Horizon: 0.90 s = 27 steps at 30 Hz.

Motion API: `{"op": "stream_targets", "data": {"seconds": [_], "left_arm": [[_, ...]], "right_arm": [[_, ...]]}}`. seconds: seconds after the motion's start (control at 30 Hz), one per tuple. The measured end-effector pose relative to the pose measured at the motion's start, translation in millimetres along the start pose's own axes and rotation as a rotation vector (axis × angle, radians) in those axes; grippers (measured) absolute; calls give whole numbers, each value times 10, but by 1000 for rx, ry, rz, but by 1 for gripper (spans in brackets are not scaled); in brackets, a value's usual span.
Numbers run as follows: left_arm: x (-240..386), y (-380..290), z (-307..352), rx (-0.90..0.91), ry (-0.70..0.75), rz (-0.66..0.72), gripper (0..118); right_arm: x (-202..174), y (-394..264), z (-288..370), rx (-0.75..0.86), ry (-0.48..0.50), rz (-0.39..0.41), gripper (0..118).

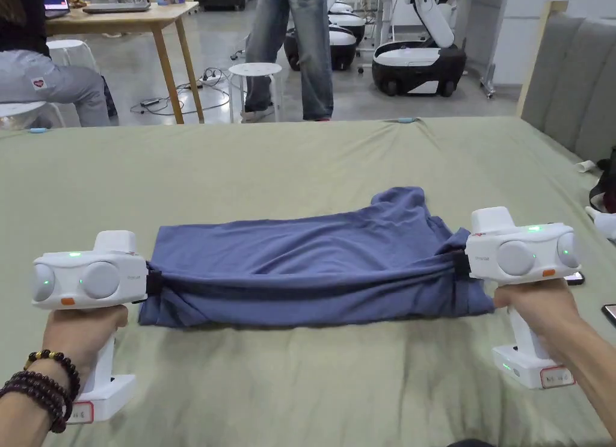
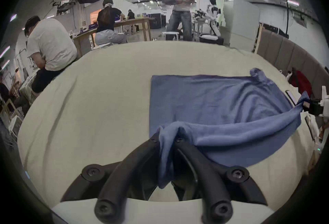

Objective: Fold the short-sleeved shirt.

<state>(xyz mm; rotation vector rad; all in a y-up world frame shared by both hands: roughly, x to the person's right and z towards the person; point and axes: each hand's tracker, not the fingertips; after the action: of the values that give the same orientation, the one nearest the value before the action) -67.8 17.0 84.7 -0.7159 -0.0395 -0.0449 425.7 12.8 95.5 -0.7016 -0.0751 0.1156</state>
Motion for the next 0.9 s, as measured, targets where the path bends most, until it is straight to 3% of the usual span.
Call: {"op": "stream_targets", "data": {"seconds": [0.27, 0.4, 0.57, 0.6, 0.7, 0.73, 0.87, 0.9], "left_arm": [[36, 60, -591, -124, 20, 6, 7], [40, 27, -641, -113, 25, 33, 7], [110, 57, -586, -112, 50, 20, 13], [108, 59, -541, -103, 73, 21, 21], [43, 38, -363, -94, 110, 29, 106], [6, 11, -273, -77, 103, 38, 118], [-66, -159, 88, -23, 78, 63, 112], [-66, -216, 159, -24, 72, 62, 107]], "right_arm": [[-34, 2, -792, -127, 4, 1, 10], [-35, -33, -827, -126, 6, -56, 10], [7, 35, -900, -117, 12, -58, 18], [13, 33, -842, -100, 5, -62, 28], [102, -12, -602, -67, 24, -95, 111], [114, -60, -473, -52, 44, -105, 118], [-5, -288, 97, -30, 16, -74, 108], [-12, -349, 114, -40, 14, -55, 99]]}}
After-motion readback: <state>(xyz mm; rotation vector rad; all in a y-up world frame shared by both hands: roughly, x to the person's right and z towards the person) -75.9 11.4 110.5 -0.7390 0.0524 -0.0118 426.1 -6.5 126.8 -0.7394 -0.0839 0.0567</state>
